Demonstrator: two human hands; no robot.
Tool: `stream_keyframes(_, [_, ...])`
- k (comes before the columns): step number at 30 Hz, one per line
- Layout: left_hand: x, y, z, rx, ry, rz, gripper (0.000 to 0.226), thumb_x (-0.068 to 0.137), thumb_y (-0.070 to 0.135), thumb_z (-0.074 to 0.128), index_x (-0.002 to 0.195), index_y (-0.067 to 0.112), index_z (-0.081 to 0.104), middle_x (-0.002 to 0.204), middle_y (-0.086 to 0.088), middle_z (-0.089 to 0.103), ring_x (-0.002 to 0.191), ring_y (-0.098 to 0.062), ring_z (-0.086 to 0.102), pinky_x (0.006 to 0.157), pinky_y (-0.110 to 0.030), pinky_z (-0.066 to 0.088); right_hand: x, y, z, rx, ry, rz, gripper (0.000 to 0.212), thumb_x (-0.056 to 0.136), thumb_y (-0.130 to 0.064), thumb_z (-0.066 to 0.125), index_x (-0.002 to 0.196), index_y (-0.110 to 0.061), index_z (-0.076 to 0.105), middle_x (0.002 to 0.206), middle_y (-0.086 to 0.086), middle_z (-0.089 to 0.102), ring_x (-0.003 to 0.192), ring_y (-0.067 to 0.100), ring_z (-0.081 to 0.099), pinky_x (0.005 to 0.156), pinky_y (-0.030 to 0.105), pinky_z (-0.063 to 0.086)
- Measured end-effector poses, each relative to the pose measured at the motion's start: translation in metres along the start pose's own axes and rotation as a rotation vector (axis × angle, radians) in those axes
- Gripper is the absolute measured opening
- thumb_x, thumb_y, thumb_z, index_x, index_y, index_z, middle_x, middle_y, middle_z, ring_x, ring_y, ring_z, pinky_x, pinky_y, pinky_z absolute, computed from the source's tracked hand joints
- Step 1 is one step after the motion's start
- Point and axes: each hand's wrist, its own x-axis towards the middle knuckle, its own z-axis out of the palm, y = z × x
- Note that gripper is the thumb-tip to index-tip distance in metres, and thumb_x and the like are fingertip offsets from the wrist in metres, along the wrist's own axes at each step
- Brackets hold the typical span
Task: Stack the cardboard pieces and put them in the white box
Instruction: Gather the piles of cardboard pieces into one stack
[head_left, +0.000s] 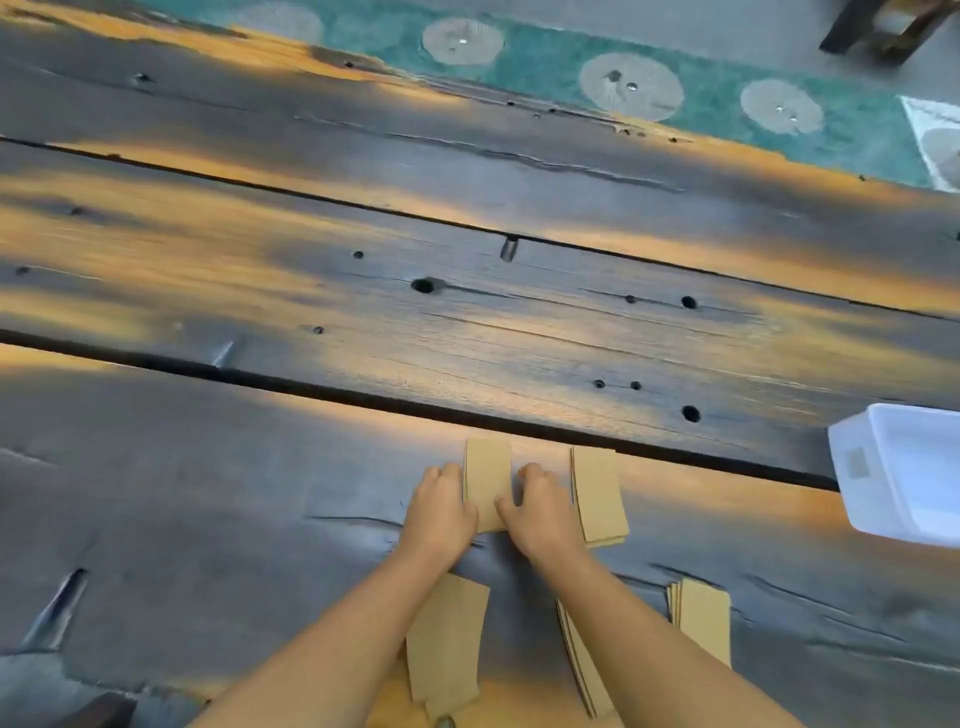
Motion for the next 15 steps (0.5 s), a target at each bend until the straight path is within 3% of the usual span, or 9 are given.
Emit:
stream_keyframes(4, [0.016, 0.005, 0.004, -0.159, 0.037, -0.066, 0.035, 0.088, 0.008, 0.058, 0.123, 0.007, 0.055, 0.122, -0.015, 0.058, 0.111, -0.035, 0.06, 0.093, -0.045, 0.051, 0.013, -0.007, 0.004, 0.113, 0.032, 0.087, 0.032, 0.085, -0.025, 0.063, 0.11, -0.007, 0.056, 0.11, 0.015, 0.062, 0.096, 0.033, 0.062, 0.077, 0.037, 0.047])
stream_keyframes(9, [0.028, 0.008, 0.014, -0.386, 0.0, -0.184, 0.046, 0.086, 0.007, 0.064, 0.13, 0.008, 0.054, 0.119, -0.013, 0.063, 0.111, -0.03, 0.061, 0.089, -0.035, 0.05, 0.022, -0.006, 0.014, 0.223, 0.03, 0.18, 0.031, 0.083, -0.018, 0.062, 0.113, -0.01, 0.058, 0.104, 0.01, 0.067, 0.096, 0.028, 0.064, 0.072, 0.033, 0.047])
stream_keyframes(15, [0.034, 0.009, 0.019, -0.468, 0.023, -0.235, 0.023, 0.082, 0.002, 0.067, 0.101, 0.012, 0.058, 0.099, -0.009, 0.065, 0.093, -0.027, 0.064, 0.08, -0.036, 0.052, 0.028, 0.002, 0.022, 0.404, 0.038, 0.294, 0.019, 0.081, -0.004, 0.061, 0.096, -0.016, 0.057, 0.082, -0.001, 0.061, 0.081, 0.021, 0.06, 0.066, 0.028, 0.041])
